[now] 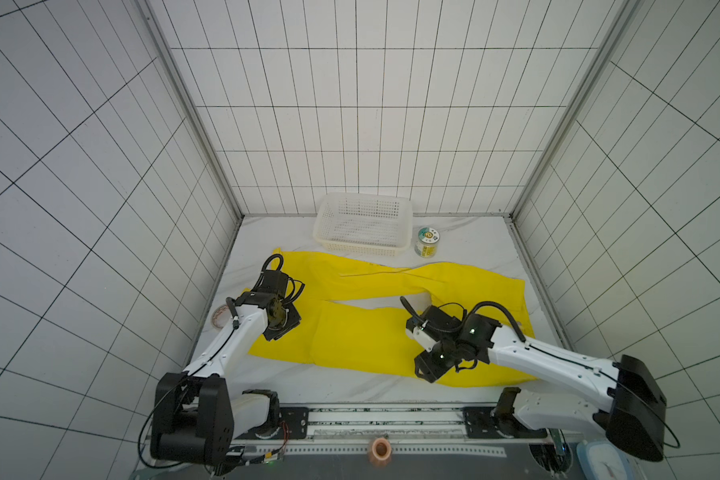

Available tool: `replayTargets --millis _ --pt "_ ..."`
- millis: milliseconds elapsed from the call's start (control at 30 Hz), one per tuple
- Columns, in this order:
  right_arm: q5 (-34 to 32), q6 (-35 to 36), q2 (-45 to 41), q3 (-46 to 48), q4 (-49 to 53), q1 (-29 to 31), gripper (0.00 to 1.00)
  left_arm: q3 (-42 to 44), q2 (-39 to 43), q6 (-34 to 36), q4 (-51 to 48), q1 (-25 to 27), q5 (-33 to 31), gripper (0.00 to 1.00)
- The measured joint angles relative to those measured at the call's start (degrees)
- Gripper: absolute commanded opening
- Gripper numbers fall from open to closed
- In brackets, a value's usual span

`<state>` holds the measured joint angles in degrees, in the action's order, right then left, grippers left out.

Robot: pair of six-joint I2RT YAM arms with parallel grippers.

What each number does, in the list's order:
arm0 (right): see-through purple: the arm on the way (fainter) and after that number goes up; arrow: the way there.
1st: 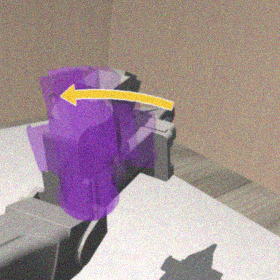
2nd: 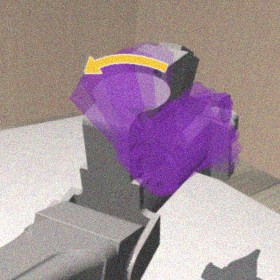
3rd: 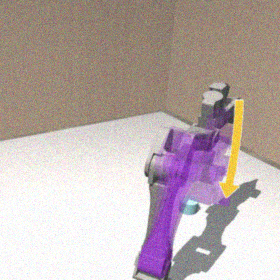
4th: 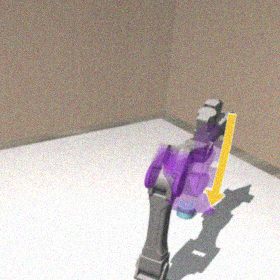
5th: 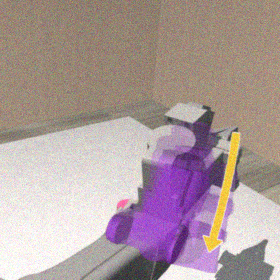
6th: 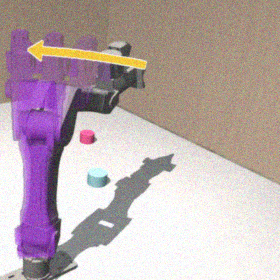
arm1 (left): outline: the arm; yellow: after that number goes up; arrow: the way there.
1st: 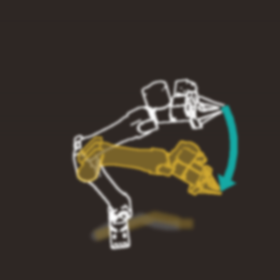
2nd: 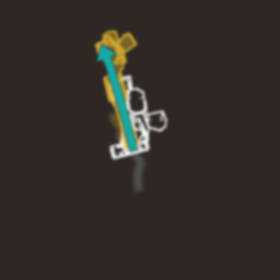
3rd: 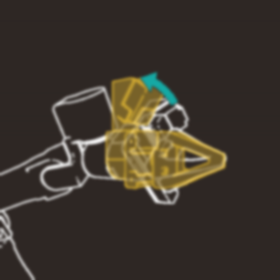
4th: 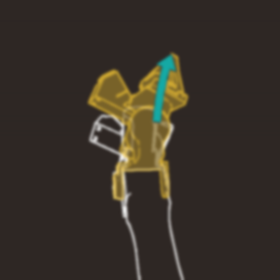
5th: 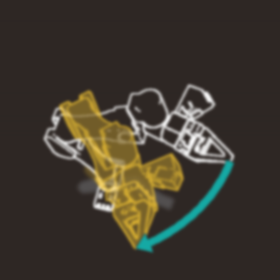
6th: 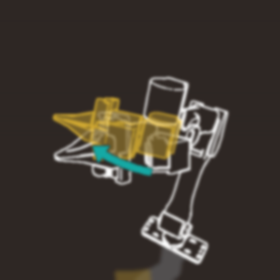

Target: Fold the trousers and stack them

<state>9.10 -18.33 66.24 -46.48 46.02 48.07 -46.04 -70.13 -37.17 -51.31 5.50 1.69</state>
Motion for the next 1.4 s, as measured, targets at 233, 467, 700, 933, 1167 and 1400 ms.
replayTargets --millis 233,467,700,933,1167,1400 --pt "1.36 -0.20 0.22 -2.75 -8.85 -29.42 0.71 -8.85 -5.33 5.49 5.66 6.43 2.38 0.55" --pt "6.29 -2.84 7.45 -2.58 -17.97 -46.86 0.63 -12.24 -18.93 10.23 14.69 6.51 5.81 0.55" --pt "7.78 -4.17 16.94 -2.67 -24.92 -49.29 0.59 -18.88 -30.71 13.57 19.71 6.34 5.11 0.55" --pt "6.60 -4.81 24.06 -2.67 -27.39 -49.29 0.59 -23.17 -37.64 15.30 23.37 3.06 4.66 0.54" --pt "3.52 -5.09 26.43 -2.67 -27.82 -49.31 0.59 -24.39 -40.24 16.59 23.23 2.47 2.62 0.54" --pt "1.95 -5.18 27.50 -3.17 -28.96 -50.07 0.59 -23.32 -39.71 16.00 23.50 -0.74 -1.29 0.54"
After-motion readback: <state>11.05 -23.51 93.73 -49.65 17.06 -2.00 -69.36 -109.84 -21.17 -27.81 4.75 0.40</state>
